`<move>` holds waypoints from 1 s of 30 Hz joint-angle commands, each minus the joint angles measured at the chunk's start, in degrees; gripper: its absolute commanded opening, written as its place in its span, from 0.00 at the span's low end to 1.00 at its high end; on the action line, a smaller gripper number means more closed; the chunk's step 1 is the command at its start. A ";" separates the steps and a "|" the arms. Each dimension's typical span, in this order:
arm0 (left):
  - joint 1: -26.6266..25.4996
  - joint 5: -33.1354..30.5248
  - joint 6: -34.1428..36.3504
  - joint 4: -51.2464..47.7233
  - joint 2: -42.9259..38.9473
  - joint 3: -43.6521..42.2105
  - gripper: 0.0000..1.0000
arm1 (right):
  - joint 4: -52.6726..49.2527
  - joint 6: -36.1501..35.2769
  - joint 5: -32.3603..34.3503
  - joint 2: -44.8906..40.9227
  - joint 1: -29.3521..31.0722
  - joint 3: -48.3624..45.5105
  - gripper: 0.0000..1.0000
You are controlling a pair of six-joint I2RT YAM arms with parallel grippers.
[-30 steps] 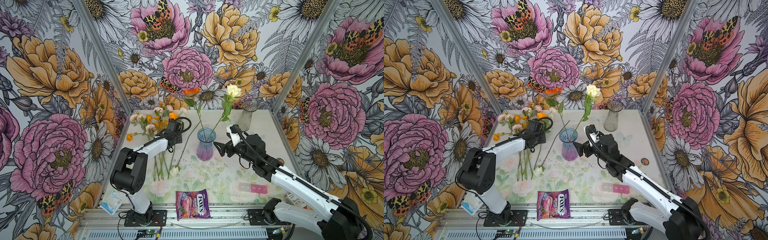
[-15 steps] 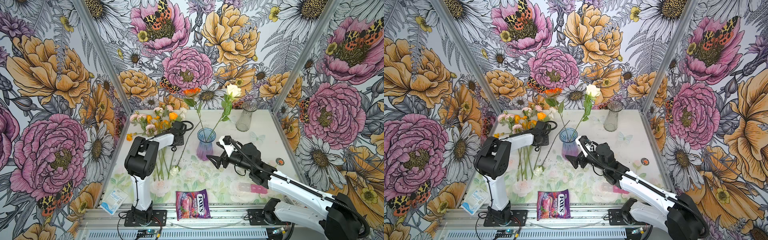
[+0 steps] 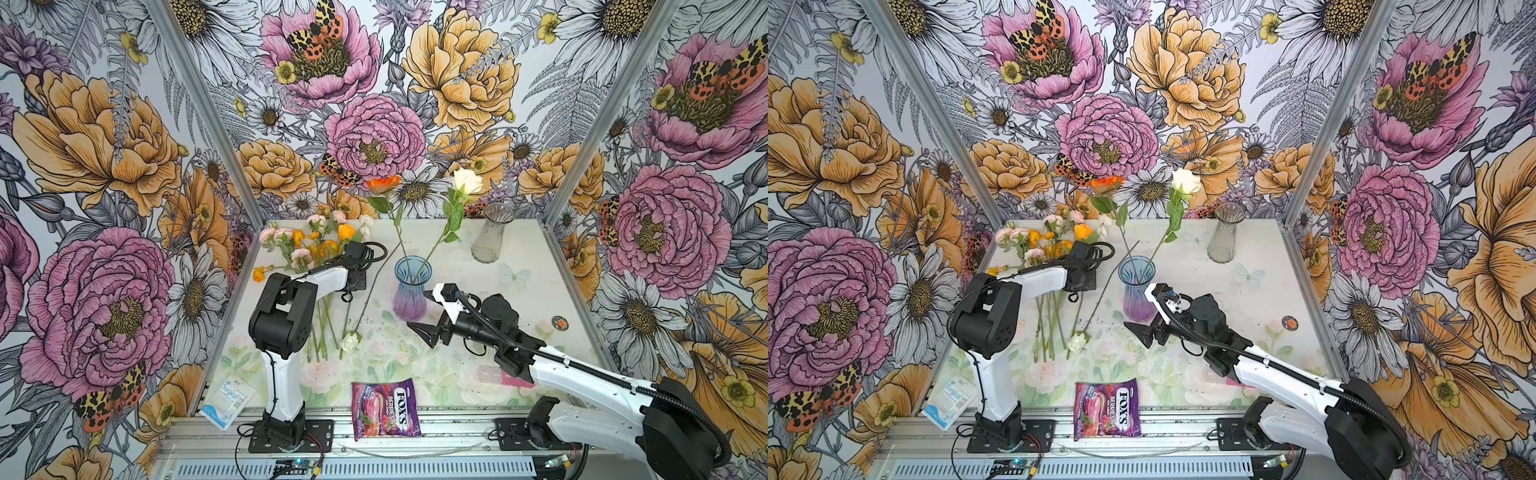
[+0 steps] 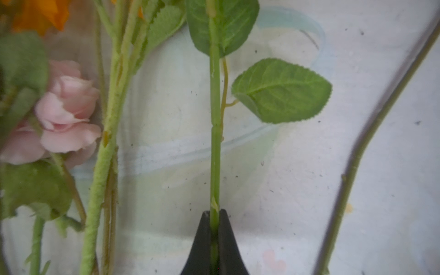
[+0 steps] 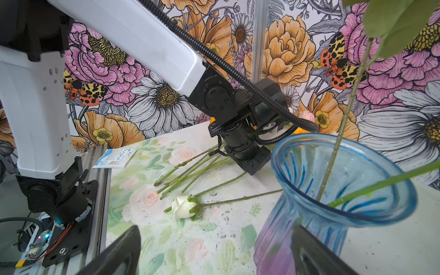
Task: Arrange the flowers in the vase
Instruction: 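Lift the yellow rose upward out of the bundle with the left gripper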
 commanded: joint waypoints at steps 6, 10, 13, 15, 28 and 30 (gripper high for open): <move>0.69 -8.40 6.93 3.39 -20.84 -7.20 0.00 | 6.80 -0.78 1.85 0.04 0.28 -2.54 0.99; 1.22 -10.04 7.07 4.01 -28.74 -9.18 0.00 | 7.38 -0.96 2.06 0.45 0.29 -2.69 0.99; 1.17 -12.38 6.43 3.88 -35.13 -10.42 0.00 | 7.35 -0.92 2.38 0.37 0.26 -2.67 0.99; 1.03 -12.43 5.47 4.01 -40.02 -11.32 0.00 | 6.82 -0.55 3.20 0.11 0.27 -2.45 0.99; -19.85 -3.59 12.22 35.94 -55.87 -14.15 0.00 | 5.54 1.24 5.84 -1.37 -1.80 -2.66 0.99; -23.21 -3.98 13.75 39.32 -52.33 -10.55 0.00 | 6.27 1.75 5.33 -1.82 -2.33 -3.14 0.99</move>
